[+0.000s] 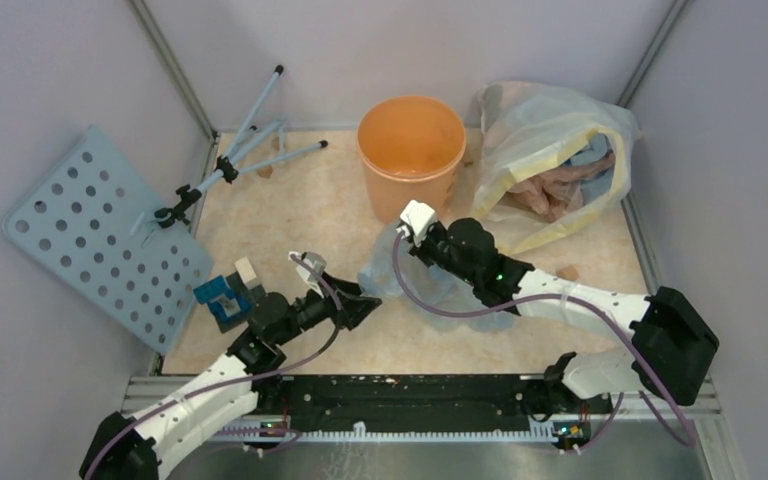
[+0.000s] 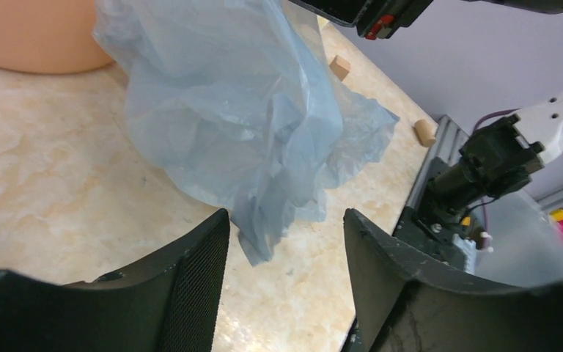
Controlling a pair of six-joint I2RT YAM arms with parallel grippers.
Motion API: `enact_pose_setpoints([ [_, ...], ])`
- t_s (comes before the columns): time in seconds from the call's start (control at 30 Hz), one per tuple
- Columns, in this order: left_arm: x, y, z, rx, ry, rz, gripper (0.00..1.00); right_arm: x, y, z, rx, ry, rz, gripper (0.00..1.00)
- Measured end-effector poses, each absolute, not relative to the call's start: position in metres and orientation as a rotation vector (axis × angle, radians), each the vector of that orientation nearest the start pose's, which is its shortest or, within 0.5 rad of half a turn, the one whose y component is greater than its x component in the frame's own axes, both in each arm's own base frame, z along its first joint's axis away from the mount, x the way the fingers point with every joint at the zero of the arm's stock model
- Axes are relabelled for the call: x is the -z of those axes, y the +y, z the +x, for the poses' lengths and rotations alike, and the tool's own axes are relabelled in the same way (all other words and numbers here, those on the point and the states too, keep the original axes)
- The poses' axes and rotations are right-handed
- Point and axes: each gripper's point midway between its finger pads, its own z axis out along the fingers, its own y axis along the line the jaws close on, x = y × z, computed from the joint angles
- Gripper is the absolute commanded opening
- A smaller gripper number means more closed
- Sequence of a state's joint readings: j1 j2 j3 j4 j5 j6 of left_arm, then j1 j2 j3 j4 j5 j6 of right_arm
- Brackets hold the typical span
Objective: Put the trash bags into the trash bin
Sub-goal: Unfold the trash bag at the center of the board.
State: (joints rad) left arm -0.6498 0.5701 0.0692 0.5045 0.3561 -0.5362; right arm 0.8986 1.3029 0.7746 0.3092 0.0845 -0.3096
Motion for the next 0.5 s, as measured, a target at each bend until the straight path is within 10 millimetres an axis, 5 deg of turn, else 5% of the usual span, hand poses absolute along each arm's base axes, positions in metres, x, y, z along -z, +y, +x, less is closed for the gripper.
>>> enact_pose_setpoints([
  [0.23,-0.153,-0.228,0.186,1.085,1.664,0.399,0.57,-0.206,0.315,0.288,-0.352,1.521,-0.962,0.0],
  [0.33,-0.147,-0.228,0.189,1.066,1.686,0.408,0.36,-0.208,0.315,0.29,-0.357,1.521,-0.953,0.0],
  [0.43,-0.145,-0.229,0.192,1.047,1.699,0.419,0.01,-0.208,0.313,0.291,-0.355,1.527,-0.949,0.0],
  [0.5,-0.148,-0.229,0.195,1.032,1.702,0.42,0.0,-0.208,0.312,0.292,-0.352,1.53,-0.946,0.0],
])
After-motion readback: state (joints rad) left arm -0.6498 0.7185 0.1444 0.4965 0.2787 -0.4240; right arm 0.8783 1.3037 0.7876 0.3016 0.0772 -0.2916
